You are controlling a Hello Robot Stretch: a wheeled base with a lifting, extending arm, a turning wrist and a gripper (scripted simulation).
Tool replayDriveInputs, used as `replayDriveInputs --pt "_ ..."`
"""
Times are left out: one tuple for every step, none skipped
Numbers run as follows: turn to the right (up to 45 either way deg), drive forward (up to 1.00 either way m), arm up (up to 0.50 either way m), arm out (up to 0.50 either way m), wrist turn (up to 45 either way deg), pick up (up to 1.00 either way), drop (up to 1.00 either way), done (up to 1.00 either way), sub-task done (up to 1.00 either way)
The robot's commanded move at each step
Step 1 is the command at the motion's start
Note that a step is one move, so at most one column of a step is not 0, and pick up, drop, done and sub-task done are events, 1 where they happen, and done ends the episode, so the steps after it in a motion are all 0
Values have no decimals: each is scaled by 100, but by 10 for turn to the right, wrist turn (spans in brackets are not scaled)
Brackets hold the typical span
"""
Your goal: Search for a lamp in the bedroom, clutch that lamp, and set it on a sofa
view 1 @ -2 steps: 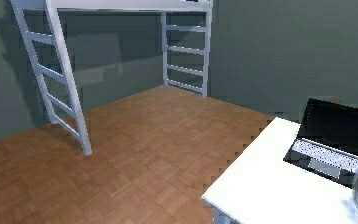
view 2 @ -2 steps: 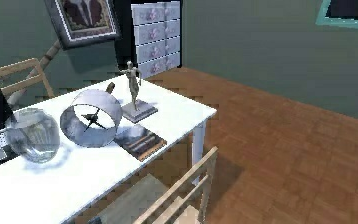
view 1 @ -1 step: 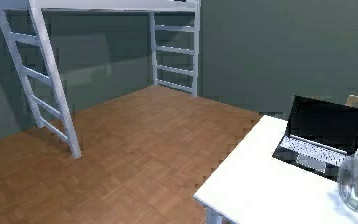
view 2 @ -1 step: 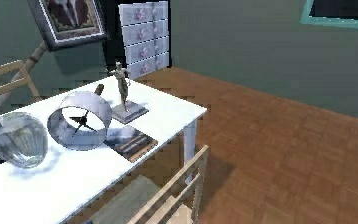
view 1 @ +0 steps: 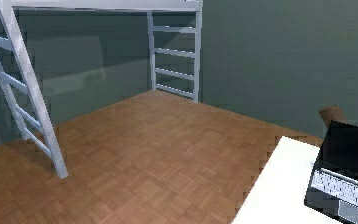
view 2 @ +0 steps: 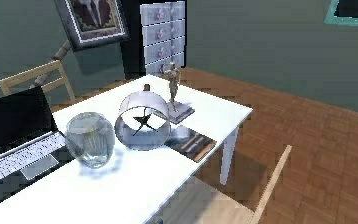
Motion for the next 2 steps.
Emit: replayDriveInputs --pt "0 0 50 0 0 0 0 0 0" --pt "0 0 38 0 0 0 0 0 0"
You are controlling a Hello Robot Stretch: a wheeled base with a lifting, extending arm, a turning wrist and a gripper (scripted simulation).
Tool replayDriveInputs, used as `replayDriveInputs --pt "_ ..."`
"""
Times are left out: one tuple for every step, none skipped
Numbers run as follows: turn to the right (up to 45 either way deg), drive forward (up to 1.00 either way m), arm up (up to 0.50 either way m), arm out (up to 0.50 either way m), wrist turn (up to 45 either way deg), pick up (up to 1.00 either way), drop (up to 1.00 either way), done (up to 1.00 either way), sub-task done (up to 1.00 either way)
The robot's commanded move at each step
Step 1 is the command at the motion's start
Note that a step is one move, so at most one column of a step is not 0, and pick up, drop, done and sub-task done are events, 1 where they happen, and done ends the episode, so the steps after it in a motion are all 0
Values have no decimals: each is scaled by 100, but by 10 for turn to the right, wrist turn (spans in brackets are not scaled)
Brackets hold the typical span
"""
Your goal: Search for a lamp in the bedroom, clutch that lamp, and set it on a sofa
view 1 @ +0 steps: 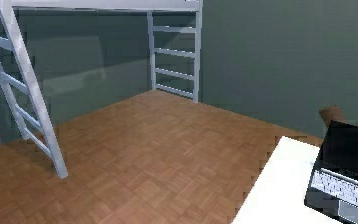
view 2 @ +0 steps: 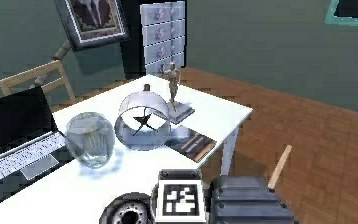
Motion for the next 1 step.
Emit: replayDriveInputs --pt "0 0 0 48 0 0 0 0 0"
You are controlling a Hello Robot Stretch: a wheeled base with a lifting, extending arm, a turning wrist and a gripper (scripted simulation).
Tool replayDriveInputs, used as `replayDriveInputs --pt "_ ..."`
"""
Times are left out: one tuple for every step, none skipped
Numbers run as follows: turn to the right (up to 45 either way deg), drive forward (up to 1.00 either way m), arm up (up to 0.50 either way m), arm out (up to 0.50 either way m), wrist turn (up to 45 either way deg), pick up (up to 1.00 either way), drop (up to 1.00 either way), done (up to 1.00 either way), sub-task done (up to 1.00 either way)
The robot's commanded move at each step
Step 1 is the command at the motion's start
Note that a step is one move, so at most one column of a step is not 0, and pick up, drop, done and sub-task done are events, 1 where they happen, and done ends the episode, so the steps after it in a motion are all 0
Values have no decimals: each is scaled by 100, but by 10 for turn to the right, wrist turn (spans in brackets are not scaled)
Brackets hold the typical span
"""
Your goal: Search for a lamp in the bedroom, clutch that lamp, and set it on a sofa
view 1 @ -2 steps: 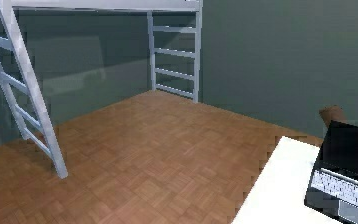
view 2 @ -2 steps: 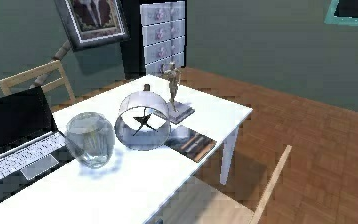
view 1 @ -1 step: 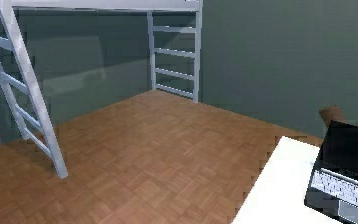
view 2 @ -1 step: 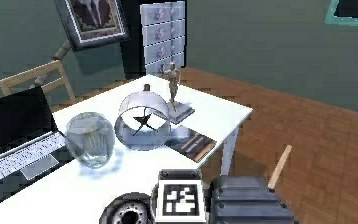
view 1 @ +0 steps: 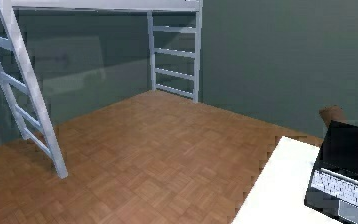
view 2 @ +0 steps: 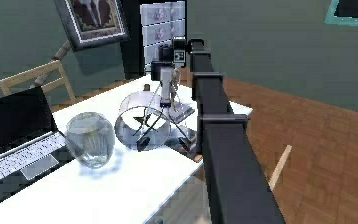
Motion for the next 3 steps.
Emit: replayDriveInputs --pt "0 0 0 0 450 0 0 0 0" --pt "0 0 0 0 450 0 0 0 0" --pt "0 0 0 0 450 0 0 0 0"
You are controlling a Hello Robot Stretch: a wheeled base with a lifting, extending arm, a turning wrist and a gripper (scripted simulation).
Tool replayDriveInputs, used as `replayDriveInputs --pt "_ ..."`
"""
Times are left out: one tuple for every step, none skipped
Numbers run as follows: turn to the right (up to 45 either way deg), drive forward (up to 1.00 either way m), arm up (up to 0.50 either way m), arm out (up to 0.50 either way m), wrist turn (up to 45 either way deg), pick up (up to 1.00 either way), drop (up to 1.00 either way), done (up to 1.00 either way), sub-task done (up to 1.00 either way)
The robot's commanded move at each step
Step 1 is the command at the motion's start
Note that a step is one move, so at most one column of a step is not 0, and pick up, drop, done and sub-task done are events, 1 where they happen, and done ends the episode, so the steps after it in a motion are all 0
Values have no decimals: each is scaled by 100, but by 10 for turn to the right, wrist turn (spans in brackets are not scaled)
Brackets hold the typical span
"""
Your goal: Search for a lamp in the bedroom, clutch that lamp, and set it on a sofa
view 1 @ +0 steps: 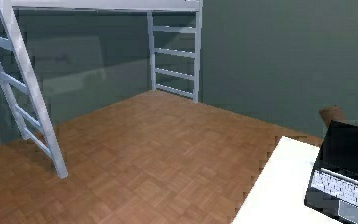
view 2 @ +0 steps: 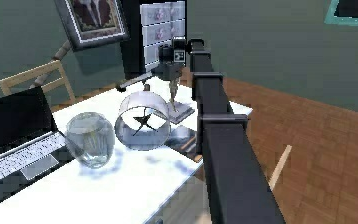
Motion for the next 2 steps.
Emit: replayDriveInputs --pt "0 0 0 0 150 0 0 0 0" --pt "0 0 -10 0 0 0 0 0 0"
